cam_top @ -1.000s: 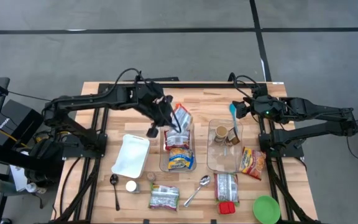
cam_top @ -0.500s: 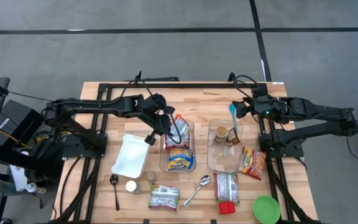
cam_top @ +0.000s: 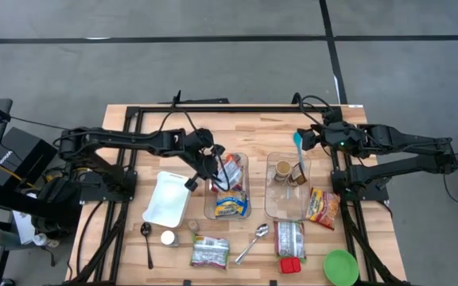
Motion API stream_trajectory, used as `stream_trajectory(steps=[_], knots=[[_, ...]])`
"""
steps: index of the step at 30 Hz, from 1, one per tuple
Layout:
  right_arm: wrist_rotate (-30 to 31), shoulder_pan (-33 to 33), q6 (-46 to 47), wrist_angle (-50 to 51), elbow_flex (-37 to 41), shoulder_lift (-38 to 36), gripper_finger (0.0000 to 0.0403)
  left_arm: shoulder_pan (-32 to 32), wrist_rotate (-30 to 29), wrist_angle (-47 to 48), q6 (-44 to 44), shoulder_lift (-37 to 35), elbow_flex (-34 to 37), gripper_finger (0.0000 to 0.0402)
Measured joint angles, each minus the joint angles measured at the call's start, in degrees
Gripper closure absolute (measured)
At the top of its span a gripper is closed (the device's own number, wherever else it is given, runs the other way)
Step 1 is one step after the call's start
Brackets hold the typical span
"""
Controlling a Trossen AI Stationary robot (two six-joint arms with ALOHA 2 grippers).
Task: Pick & Place Food Item
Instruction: Put the orange noodle pack into the left transparent bin
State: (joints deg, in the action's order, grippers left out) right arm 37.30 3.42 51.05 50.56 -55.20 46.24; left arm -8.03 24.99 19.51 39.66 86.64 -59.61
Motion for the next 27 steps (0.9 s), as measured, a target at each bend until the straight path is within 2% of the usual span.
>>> stream_trajectory(steps=[13,22,27], knots=[[0.0,0.0,0.0,-0.1,0.0,4.8,0.0098,0.2,-0.1,-1.7,0.6,7.9,-0.1,0.0399],[-1.4,0.0,0.2,-0.5,0.0,7.5,0.0098,0.1,-8.2,-2.8,-0.1,7.5,-0.1,0.0399],[-1.3,0.0,0.1,-0.6,0.0,7.3,0.0098,0.1,-9.1,-2.4,-1.4,8.0,-0.1,0.0399]])
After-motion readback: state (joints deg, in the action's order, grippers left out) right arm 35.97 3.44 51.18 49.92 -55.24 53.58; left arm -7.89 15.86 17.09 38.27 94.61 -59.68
